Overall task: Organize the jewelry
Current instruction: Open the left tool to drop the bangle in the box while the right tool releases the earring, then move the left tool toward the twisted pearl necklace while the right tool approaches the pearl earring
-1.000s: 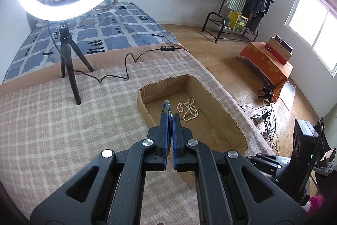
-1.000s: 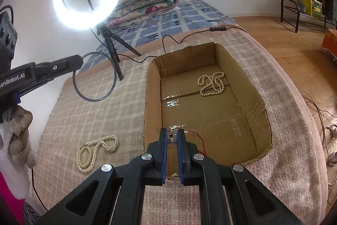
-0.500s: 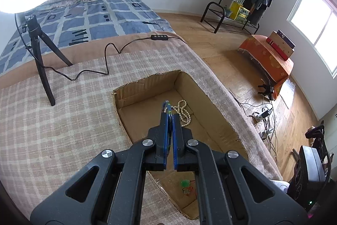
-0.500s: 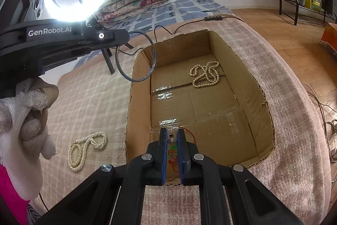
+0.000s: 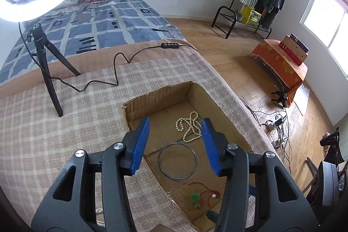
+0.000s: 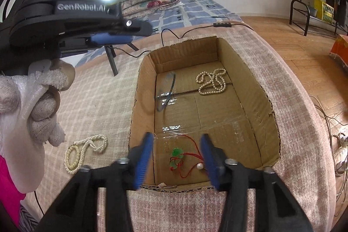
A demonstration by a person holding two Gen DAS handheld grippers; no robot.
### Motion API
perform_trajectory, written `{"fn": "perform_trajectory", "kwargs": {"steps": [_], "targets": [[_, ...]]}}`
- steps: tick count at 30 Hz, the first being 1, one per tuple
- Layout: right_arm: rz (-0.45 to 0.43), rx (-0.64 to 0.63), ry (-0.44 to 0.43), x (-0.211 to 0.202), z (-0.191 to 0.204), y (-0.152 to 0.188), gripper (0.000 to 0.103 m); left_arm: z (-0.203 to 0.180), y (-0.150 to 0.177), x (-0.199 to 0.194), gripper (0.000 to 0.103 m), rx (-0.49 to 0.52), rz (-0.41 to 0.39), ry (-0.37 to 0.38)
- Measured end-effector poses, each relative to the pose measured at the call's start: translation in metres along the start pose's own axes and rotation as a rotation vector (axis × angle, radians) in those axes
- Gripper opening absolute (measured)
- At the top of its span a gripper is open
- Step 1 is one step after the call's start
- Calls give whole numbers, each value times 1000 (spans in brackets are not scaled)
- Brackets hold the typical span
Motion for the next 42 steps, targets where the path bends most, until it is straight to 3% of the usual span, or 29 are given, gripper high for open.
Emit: {"fn": "perform_trajectory", "kwargs": {"steps": [3, 6, 12, 17, 42], "targets": [[-38, -15, 38, -6, 2, -1, 87, 1, 0, -4, 51, -6, -1, -7], [-57, -31, 67, -11, 4, -2, 93, 2, -1, -8, 64, -17, -5, -6], [-87, -60, 113, -20, 10, -2, 101, -2, -1, -20, 69, -9, -17, -17], [-104, -71, 137, -28, 13, -3, 103, -2, -1, -33, 74, -14, -31, -27], [-215, -117, 129, -68, 42, -3, 103, 25, 13, -138, 75, -34, -121, -89]]}}
Point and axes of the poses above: each gripper's, at about its wrist camera, not at the fingertips, and x roughly the way its jaws point, z to its left, y to its underside, the point moved 1 cm from there along x, roughly the way its jaws point, and after that the axes turned 13 degrees about y, right-handed, at the moved point
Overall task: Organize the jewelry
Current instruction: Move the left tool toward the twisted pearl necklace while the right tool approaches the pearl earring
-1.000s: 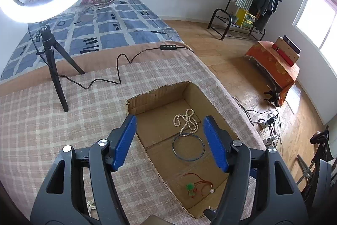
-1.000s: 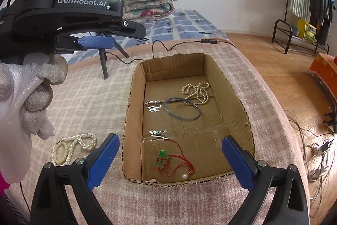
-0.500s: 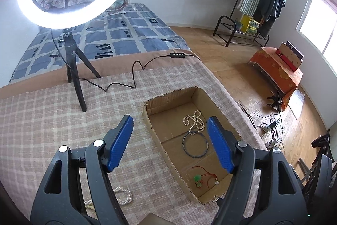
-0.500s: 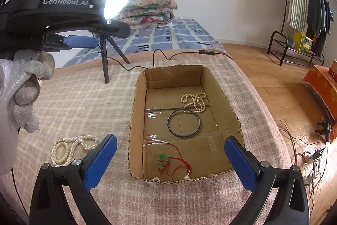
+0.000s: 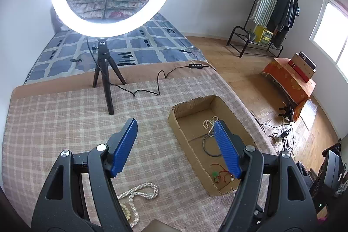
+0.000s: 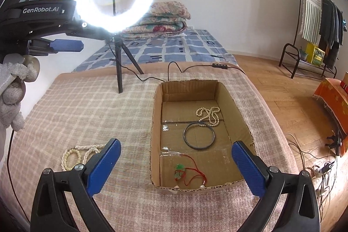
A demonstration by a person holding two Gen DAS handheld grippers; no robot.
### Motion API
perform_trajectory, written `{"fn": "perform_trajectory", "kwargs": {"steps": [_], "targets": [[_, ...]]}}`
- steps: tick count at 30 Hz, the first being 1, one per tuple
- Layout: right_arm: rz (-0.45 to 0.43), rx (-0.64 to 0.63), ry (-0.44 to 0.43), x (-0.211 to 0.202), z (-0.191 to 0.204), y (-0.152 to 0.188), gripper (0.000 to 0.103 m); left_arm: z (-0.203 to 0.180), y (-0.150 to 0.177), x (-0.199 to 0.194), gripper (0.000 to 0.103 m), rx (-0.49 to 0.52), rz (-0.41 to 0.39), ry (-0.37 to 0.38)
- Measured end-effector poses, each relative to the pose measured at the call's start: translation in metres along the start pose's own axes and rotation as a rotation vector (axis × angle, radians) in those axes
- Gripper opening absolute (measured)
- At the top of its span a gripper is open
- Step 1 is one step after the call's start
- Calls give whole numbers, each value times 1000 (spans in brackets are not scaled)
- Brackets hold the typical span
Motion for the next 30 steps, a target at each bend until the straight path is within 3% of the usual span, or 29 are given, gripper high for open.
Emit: {"fn": "perform_trajectory", "kwargs": {"steps": [10, 16, 21, 30], "targets": [[-58, -7, -52, -10, 14, -5, 103, 36, 21, -56, 75, -21, -31, -43], [-54, -37, -109, -17, 26, -3, 102, 60, 50, -75, 75, -34, -11, -71], [-18, -87, -165, -18, 37, 4, 95, 75, 75, -80, 75, -44, 28, -67], [37, -179, -227, -19, 55, 21, 84, 96, 112, -73, 60, -77, 99, -51]]}}
Point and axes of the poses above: each gripper's, at about its wrist camera, not at the fingertips, and x roughly the way its jaws point, z to its left, y to its underside, the point moved 1 cm from there along x, roughly the way its jaws point, and after that the axes turned 13 degrees about y, right-handed, at the moved point
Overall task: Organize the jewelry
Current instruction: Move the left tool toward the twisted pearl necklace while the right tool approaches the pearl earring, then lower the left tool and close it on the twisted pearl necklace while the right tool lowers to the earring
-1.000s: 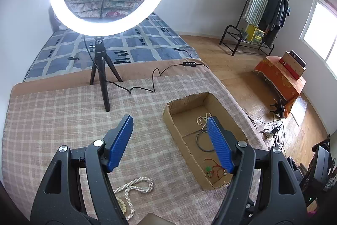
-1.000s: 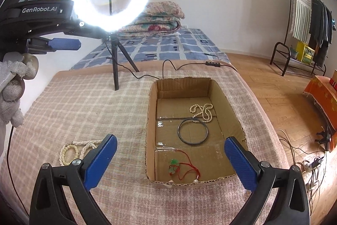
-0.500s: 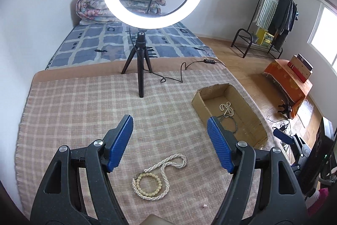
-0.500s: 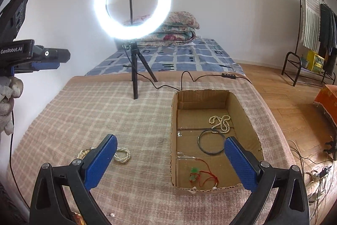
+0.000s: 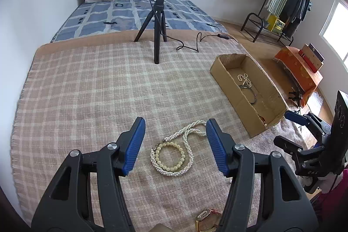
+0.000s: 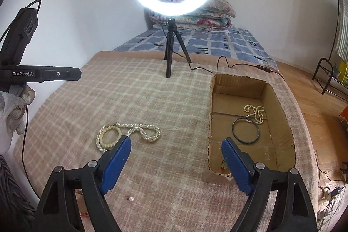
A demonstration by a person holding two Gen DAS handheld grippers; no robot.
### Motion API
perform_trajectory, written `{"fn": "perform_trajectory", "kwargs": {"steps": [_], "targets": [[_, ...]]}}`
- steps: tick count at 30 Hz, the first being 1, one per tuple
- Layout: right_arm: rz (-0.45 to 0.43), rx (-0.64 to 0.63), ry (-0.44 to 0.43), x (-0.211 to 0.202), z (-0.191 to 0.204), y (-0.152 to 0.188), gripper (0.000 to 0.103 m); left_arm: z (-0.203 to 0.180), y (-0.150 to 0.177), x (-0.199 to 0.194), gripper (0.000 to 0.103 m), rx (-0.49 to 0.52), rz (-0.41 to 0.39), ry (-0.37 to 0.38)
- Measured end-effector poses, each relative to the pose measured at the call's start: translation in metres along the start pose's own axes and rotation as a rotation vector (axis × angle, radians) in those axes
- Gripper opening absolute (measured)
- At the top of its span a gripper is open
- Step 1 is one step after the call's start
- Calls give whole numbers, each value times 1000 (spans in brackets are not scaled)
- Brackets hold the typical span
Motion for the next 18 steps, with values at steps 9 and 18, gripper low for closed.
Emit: {"fn": "perform_trajectory", "kwargs": {"steps": [9, 18], "targets": [[65, -43, -74, 5, 12, 14, 75, 24, 14, 22, 52, -51, 61, 13], [165, -155, -184, 15, 37, 45, 56, 22, 18, 59, 49, -31, 146, 47]]}}
Point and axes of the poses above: each gripper's, at about its wrist camera, not at the fingertips, and x roughly the way its jaws point, z to its left, y to its underside, the point moved 1 cm from there along x, roughly the way its jaws point, and after that the axes turned 13 degrees about y, right-handed, at the moved point
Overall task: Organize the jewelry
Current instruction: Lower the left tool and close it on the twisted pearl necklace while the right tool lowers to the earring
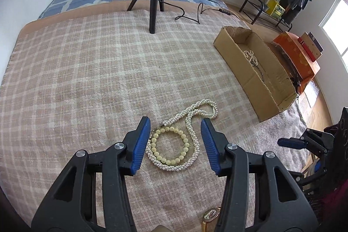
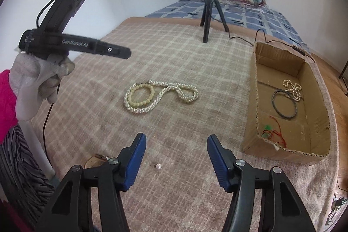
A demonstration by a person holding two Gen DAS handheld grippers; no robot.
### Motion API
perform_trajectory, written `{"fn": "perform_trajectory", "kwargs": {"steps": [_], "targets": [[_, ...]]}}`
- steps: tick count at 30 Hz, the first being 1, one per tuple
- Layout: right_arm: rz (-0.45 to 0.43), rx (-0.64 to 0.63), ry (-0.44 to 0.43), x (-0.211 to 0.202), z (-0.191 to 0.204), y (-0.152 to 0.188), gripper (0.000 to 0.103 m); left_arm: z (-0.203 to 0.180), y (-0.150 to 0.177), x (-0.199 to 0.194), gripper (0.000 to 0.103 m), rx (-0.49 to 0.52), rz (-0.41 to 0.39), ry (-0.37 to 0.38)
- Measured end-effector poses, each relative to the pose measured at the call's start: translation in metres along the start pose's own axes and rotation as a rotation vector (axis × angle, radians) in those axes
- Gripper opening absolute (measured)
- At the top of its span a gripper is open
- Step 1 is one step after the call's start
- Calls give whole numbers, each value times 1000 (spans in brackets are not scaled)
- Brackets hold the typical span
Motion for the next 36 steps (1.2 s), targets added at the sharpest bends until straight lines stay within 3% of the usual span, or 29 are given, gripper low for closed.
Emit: {"fn": "perform_trajectory", "kwargs": {"steps": [6, 16, 26, 36], "targets": [[73, -52, -66, 19, 15, 19, 39, -1, -2, 24, 47, 2, 47, 21], [146, -60, -119, 40, 19, 37, 23, 2, -5, 47, 43, 7, 90, 26], [135, -166, -60, 52, 29, 34, 22, 6, -8, 55, 43, -3, 100, 29], [119, -178, -67, 62, 31, 27, 20, 17, -12, 66, 43, -30, 121, 62]]}}
Point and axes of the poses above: each gripper's, at about its wrist camera, not at the fingertips, and x roughly the way its jaws point, z to its left, y to its underside, the point moved 1 cm from there along x, roughly the way its jaws point, and after that the axes turned 13 degrees about y, right-handed, at the moved point
